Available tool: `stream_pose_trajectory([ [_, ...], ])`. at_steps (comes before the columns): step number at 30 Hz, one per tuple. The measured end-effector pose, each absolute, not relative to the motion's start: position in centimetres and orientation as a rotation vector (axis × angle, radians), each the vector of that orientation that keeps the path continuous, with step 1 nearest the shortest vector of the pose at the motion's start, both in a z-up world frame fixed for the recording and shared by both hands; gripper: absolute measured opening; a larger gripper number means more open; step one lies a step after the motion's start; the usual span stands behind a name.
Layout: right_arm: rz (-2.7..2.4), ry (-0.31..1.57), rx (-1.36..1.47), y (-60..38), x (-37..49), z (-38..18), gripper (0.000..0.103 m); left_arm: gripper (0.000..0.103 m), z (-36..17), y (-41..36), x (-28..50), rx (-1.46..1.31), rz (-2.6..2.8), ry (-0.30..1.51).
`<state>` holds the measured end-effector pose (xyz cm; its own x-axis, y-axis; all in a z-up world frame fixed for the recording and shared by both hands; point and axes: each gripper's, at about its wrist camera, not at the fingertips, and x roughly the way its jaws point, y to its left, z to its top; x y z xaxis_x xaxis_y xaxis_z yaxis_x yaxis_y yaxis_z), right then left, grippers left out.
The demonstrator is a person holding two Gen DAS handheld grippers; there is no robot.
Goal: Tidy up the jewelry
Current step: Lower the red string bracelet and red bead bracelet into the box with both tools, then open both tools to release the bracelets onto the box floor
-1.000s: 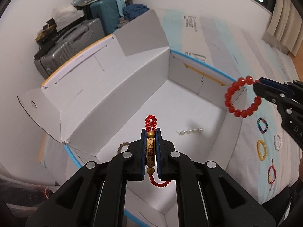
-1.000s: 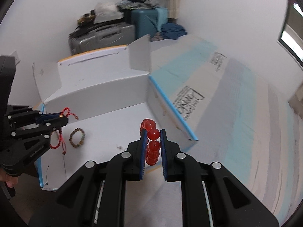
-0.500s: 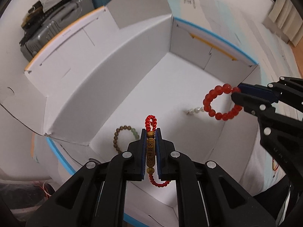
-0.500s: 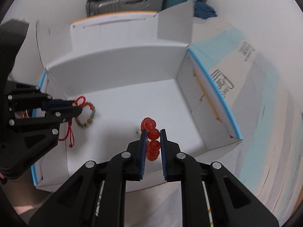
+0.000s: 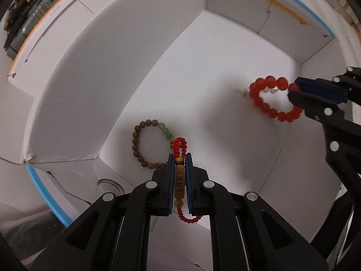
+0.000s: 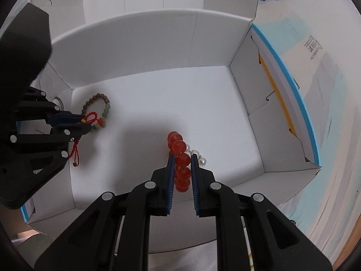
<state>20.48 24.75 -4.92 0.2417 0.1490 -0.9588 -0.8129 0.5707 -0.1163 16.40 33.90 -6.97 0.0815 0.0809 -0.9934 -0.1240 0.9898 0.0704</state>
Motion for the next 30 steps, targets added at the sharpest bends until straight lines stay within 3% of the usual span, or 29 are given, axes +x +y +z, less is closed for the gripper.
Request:
stream_pose_trajectory([
  [6,0.731,1.116,-0.705,24.7,20.3,-4.9,0.014,0.013,-7.7,34.1,16.2,-0.037,0.175,1.472],
  [11,0.731,1.088,-0.714,24.4,19.4,-4.5,0.014,0.032,-7.0,34.1,15.5,-0.037,0.205,1.430],
  [13,0.732,1.082,-0.709,24.2,19.2,-4.4,0.026,0.050,-6.7,34.2,15.3,-0.043,0.211,1.404],
  [15,0.731,1.071,-0.691,23.8,19.1,-4.2,0.038,0.056,-6.2,34.3,15.1,-0.049,0.221,1.379],
  [20,0.735,1.045,-0.668,23.3,18.9,-3.1,0.051,0.076,-5.0,34.5,14.5,-0.062,0.243,1.309],
  [21,0.733,1.039,-0.668,23.3,18.8,-2.9,0.054,0.087,-4.8,34.6,14.4,-0.064,0.249,1.293],
  [22,0.731,1.033,-0.669,23.5,18.8,-2.6,0.057,0.092,-4.5,34.4,14.3,-0.064,0.256,1.274],
  [30,0.742,0.987,-0.639,22.7,18.5,-1.2,0.076,0.097,-2.1,34.5,14.6,-0.071,0.286,1.200],
])
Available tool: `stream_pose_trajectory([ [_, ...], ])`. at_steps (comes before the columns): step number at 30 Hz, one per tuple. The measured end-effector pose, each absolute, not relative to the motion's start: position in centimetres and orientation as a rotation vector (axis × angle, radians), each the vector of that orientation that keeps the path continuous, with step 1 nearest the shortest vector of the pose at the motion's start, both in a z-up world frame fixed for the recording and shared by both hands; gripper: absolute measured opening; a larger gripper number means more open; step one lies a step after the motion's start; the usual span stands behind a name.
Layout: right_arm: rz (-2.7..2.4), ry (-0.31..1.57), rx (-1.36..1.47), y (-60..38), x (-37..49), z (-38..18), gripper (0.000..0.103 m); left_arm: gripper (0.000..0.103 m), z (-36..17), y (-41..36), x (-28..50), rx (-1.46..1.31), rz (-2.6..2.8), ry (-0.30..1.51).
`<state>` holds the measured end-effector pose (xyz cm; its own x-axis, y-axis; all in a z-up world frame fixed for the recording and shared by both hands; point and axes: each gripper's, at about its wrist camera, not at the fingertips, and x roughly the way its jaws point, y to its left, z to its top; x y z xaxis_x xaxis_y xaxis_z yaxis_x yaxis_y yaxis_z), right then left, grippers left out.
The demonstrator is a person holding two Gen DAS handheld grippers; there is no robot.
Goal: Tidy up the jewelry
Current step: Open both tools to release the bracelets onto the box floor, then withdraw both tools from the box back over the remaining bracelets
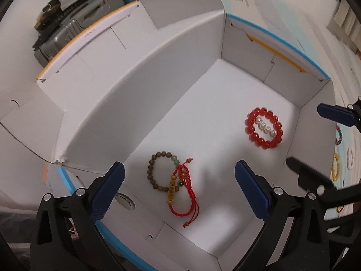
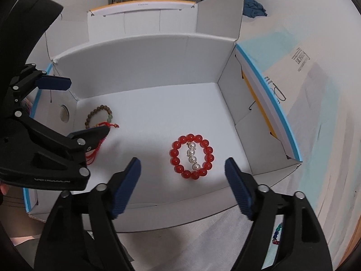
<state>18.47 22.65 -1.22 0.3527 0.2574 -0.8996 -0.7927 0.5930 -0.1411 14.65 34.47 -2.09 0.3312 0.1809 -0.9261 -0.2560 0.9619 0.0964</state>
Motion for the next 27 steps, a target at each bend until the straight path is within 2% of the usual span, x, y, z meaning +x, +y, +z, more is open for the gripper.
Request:
stream_pose_trajectory([
  [7,0.740,0.942,-0.599,21.6,17.9,0.4,0.092,0.097,0.4,33.4,15.8,-0.072,0.306,1.117],
  [10,0.727,0.921,-0.584,20.8,17.8,1.1,0.094,0.097,1.4,32.8,15.6,-0.071,0.320,1.078],
  [27,0.590,0.862,-0.447,12.2,19.1,4.5,0.095,0.097,5.8,27.3,16.7,-0.074,0.307,0.916],
])
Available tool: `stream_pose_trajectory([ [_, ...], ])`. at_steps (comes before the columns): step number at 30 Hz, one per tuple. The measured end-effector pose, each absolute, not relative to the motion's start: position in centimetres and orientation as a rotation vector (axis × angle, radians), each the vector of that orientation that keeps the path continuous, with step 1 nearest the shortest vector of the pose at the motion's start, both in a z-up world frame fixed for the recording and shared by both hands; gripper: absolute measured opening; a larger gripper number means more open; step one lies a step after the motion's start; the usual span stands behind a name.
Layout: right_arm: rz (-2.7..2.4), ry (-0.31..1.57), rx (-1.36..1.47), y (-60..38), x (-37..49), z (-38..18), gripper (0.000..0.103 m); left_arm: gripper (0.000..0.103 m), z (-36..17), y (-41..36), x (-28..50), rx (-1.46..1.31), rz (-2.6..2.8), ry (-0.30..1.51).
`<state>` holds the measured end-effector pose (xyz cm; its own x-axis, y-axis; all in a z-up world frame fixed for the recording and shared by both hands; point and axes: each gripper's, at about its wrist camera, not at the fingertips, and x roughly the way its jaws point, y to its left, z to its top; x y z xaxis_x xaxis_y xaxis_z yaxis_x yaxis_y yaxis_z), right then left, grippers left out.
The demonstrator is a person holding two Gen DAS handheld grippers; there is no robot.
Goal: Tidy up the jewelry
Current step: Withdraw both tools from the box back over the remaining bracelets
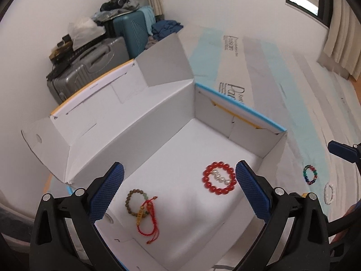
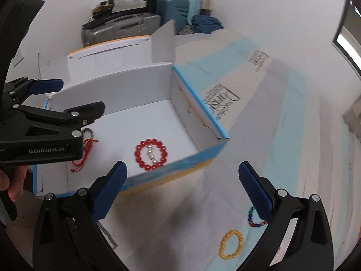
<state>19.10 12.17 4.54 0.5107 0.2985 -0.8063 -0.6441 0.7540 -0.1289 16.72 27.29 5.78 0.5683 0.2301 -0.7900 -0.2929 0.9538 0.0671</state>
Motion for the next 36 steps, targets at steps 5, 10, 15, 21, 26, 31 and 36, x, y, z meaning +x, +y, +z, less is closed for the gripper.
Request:
stream_pose_trajectory([
  [5,0.550,0.859,-0.416,9.5,19.3,5.0,0.095,0.097,6.2,25.2,17.0,-0.069,0.276,0.906],
  [10,0.514,0.857,-0.387,6.7,19.3,5.4,0.095,0.097,6.8,22.9,17.2,-0.058,0.241,0.892],
  [15,0.471,0.859,-0.351,3.6,19.3,5.5,0.095,0.096,7.1,20.6,17.3,-0.026,0.216,0.891],
  [21,0.423,0.867,-0.314,-0.1,19.2,5.3,0.095,0.096,6.8,17.8,17.6,-0.010,0.174,0.897],
  [26,0.381,0.880,-0.293,-3.3,18.8,4.7,0.095,0.096,6.2,15.5,17.9,-0.015,0.136,0.896],
  [31,0.349,0.896,-0.265,-5.9,18.3,4.0,0.095,0.097,5.6,13.3,18.1,-0.006,0.104,0.894],
  [36,0.317,0.904,-0.231,-8.8,17.3,3.3,0.095,0.097,4.8,10.6,18.4,0.005,0.062,0.895],
])
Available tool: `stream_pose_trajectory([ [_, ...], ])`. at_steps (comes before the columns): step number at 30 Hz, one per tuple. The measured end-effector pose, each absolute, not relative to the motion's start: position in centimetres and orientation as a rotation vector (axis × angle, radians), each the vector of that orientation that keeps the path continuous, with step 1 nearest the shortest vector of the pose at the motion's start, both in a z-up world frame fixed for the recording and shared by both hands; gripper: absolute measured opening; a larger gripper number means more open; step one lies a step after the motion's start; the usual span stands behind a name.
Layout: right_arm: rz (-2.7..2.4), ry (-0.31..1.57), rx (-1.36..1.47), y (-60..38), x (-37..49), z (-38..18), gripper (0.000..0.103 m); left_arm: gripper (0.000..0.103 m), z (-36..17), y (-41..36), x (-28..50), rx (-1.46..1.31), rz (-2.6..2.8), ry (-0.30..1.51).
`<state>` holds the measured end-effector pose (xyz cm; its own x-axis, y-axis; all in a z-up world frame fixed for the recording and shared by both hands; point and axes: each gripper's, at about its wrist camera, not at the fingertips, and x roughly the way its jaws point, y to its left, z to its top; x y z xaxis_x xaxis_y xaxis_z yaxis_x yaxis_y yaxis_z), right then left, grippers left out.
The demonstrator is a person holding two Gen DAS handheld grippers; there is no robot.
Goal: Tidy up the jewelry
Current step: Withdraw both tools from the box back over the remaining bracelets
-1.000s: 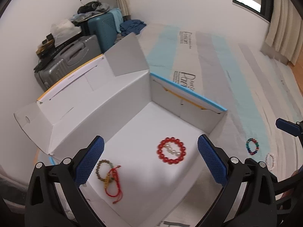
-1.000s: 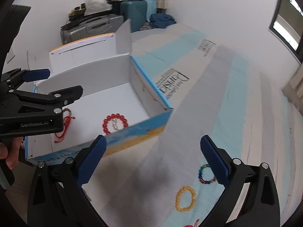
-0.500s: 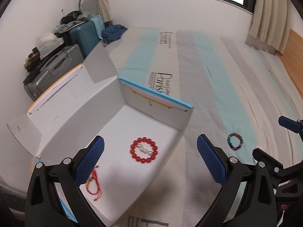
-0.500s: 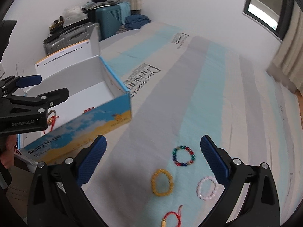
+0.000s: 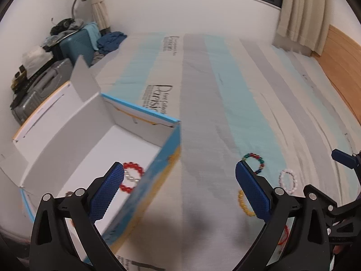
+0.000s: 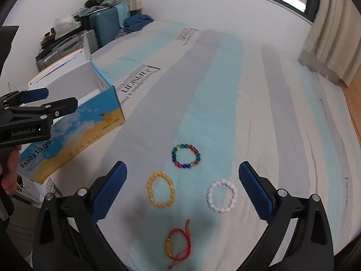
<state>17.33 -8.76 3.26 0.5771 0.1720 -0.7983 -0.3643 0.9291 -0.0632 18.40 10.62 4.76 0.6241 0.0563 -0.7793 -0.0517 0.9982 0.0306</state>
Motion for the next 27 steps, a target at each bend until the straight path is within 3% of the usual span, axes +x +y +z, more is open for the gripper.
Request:
stream_pose_trajectory([
  [27,0.245,1.025,-0.095,-15.6,12.6,-4.9,0.094,0.096,-5.1,2.4,20.7,0.029,-0.015,1.050],
])
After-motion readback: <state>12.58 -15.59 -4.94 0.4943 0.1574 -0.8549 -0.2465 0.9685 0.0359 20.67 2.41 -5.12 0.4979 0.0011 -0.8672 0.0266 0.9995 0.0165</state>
